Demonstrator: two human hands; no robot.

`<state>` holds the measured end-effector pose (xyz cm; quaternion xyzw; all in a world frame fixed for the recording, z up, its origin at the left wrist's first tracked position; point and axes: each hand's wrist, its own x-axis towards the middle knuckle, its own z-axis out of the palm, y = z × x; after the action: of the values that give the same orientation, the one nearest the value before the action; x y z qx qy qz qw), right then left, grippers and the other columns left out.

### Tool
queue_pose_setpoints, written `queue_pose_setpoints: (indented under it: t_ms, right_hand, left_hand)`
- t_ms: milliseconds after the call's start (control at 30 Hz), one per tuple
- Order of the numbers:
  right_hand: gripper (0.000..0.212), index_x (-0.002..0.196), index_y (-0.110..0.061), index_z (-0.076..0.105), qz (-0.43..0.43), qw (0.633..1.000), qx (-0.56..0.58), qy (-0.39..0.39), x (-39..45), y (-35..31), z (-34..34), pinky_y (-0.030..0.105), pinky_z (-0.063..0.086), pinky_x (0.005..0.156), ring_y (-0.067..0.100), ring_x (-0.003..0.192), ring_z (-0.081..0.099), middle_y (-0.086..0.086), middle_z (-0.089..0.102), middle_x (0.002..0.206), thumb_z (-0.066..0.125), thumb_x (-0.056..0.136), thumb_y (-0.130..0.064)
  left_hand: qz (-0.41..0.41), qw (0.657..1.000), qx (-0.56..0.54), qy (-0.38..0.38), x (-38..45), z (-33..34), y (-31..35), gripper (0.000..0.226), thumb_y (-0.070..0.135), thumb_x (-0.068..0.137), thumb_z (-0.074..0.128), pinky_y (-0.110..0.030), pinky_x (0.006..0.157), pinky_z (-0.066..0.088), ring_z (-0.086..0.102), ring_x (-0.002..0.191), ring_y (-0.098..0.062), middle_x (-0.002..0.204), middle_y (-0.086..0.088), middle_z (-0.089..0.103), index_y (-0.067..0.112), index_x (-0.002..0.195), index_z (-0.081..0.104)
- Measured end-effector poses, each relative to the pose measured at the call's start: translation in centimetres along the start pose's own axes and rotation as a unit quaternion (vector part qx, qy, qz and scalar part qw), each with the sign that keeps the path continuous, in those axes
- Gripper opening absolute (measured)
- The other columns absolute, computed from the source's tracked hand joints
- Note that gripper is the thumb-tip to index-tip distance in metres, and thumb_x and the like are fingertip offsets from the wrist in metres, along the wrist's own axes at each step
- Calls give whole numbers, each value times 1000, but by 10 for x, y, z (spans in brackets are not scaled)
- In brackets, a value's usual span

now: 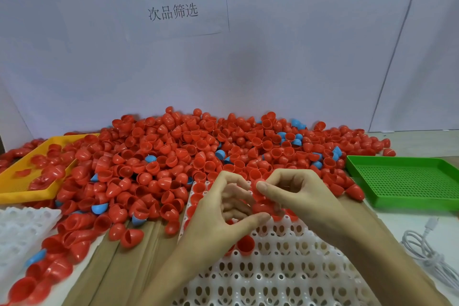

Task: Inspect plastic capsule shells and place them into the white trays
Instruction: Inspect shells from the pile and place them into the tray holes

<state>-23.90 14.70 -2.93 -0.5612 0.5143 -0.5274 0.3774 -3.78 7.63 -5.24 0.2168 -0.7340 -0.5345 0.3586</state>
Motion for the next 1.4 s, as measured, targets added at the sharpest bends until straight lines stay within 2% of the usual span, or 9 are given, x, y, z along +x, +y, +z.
queue_pose_setpoints:
  t_ms: [133, 267, 433, 567, 700, 867, 1100, 1300, 1400]
  right_hand:
    - [23, 101, -21, 80, 2, 1000, -13, -15, -1, -1, -2, 29, 55, 74, 19, 69, 60, 7, 65, 77, 67, 100, -40]
    - [17, 112, -33, 78, -33, 995, -85, -27, -1, -3, -2, 26, 58, 76, 12, 80, 71, -5, 75, 92, 76, 96, -30]
    - [5, 101, -21, 79, -28, 984, -167, -59, 0, -1, -9, 26, 60, 70, 15, 75, 75, 2, 79, 89, 75, 97, -22]
    - [2, 97, -28, 79, 20, 948, -286, -140, -2, 2, -20, 22, 55, 62, 6, 65, 67, -5, 77, 80, 77, 96, -29]
    - [8, 96, -32, 80, 22, 927, -333, -173, -2, 8, -17, 14, 50, 61, 0, 64, 64, -16, 71, 75, 83, 90, -36]
    - [8, 94, -35, 79, 17, 923, -346, -170, 0, 13, -17, 14, 52, 64, 1, 70, 66, -19, 72, 79, 83, 88, -39]
    - [9, 93, -32, 78, 10, 921, -346, -177, 1, 19, -15, 16, 52, 65, 2, 71, 66, -17, 71, 81, 84, 88, -37]
    - [15, 94, -27, 79, -7, 964, -231, -132, 3, 11, -25, 17, 45, 56, 4, 58, 58, -6, 73, 73, 77, 94, -42]
    - [20, 93, -22, 80, 1, 981, -167, -97, 2, 9, -31, 17, 44, 49, 8, 51, 55, -3, 68, 66, 73, 98, -41]
  left_hand:
    - [-23, 997, -58, 38, 3, -4, 0, 30, 16, 89, 82, -27, 85, 61, 79, 94, -26, 111, -2, 77, 25, 112, 66]
    - [-51, 994, -98, 22, 4, -11, 3, 21, 23, 90, 79, -28, 80, 62, 79, 93, -31, 111, -7, 78, 20, 109, 71]
    - [-28, 996, 71, 41, 3, -11, -4, 16, 47, 98, 66, -25, 63, 56, 69, 66, -9, 89, 3, 75, 32, 97, 71]
    - [83, 921, 375, 68, 2, -13, -18, 16, 45, 103, 56, -22, 97, 45, 55, 112, -2, 111, 24, 57, 35, 110, 66]
    - [57, 901, 427, -46, 2, -14, -28, 41, 56, 106, 40, -22, 123, 21, 23, 144, 13, 148, 35, 36, 43, 143, 51]
    - [31, 867, 490, -84, 2, -13, -35, 56, 63, 105, 18, -20, 124, 6, 9, 148, 16, 162, 33, 23, 48, 156, 33]
    - [17, 868, 489, -84, 3, -13, -34, 47, 56, 109, 23, -19, 123, 4, 10, 145, 18, 160, 36, 23, 49, 155, 34]
    - [0, 888, 444, -115, 8, -18, -29, 41, 54, 108, 40, -26, 123, 12, 9, 136, 31, 148, 44, 29, 51, 148, 41]
    - [-20, 928, 358, -98, 16, -25, -21, 31, 49, 105, 52, -26, 119, 26, 33, 135, 21, 138, 42, 46, 49, 136, 56]
